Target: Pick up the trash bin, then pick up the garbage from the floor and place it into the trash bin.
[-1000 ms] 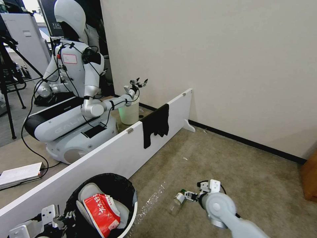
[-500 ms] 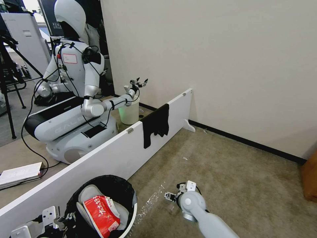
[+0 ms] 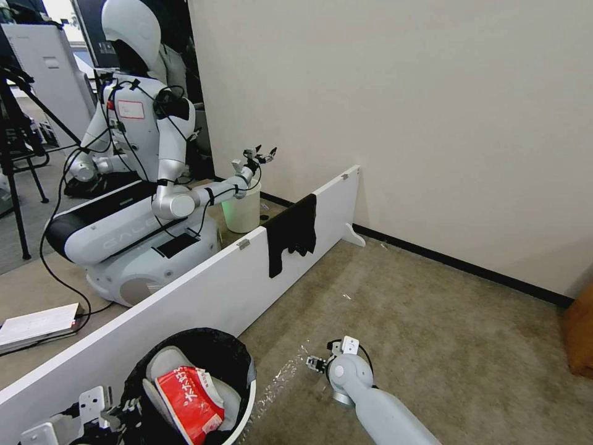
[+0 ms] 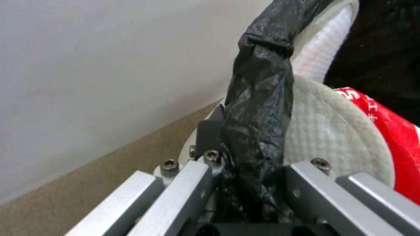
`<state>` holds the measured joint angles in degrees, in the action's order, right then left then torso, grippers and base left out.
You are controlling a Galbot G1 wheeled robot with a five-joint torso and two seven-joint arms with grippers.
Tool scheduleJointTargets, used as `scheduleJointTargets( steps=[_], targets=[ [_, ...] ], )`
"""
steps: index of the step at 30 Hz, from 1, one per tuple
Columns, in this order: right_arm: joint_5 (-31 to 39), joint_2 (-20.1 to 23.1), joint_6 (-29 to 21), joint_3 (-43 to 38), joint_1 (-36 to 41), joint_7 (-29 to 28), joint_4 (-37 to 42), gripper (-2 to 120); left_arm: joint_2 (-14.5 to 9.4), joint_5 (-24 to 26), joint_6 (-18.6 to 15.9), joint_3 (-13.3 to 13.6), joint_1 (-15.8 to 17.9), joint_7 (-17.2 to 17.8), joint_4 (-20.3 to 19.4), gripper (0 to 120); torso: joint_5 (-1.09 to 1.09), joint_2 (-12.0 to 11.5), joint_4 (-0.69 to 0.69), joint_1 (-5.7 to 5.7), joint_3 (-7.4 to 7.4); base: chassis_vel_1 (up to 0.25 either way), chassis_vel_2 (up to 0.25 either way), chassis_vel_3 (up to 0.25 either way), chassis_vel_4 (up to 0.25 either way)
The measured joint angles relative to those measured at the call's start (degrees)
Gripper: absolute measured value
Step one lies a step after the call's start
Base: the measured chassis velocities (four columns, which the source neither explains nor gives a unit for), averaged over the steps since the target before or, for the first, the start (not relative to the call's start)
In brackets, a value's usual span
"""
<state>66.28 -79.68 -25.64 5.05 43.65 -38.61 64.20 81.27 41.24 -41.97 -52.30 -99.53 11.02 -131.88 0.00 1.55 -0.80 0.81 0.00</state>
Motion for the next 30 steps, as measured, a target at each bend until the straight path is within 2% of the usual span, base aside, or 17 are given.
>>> scheduleJointTargets(
  steps=[9,22,25,27,28,30],
  targets=[
    [-1.3,-0.2,0.5,0.2,-0.6,1.4,-3.1,100,-0.1,-0.1,0.1,0.2,0.3,-0.1,0.3,1,0.00,0.0,0.00,0.00,0.00,0.000,0.000,0.000,0.000],
    [-4.4,-2.7,1.0,1.0,-3.4,5.0,-10.4,99,-0.1,0.0,0.3,0.2,0.1,-0.2,0.1,1,0.00,0.0,0.00,0.00,0.00,0.000,0.000,0.000,0.000],
    [-5.2,-3.3,1.2,0.9,-3.7,6.1,-12.0,94,-0.1,0.0,0.4,0.3,0.0,-0.3,0.0,1,0.00,0.0,0.00,0.00,0.00,0.000,0.000,0.000,0.000],
    [-6.1,-3.9,1.4,0.6,-4.0,6.9,-13.5,84,-0.1,0.0,0.4,0.3,0.0,-0.3,0.0,1,0.00,0.0,0.00,0.00,0.00,0.000,0.000,0.000,0.000],
    [-6.1,-3.9,1.4,0.6,-4.0,6.9,-13.5,84,-0.1,0.0,0.4,0.3,0.0,-0.3,0.0,1,0.00,0.0,0.00,0.00,0.00,0.000,0.000,0.000,0.000],
    [-6.9,-4.3,1.7,0.4,-4.0,7.7,-14.9,73,-0.1,0.0,0.5,0.3,0.0,-0.3,0.0,1,0.00,0.0,0.00,-0.01,0.00,0.000,0.000,0.000,0.000]
  ],
)
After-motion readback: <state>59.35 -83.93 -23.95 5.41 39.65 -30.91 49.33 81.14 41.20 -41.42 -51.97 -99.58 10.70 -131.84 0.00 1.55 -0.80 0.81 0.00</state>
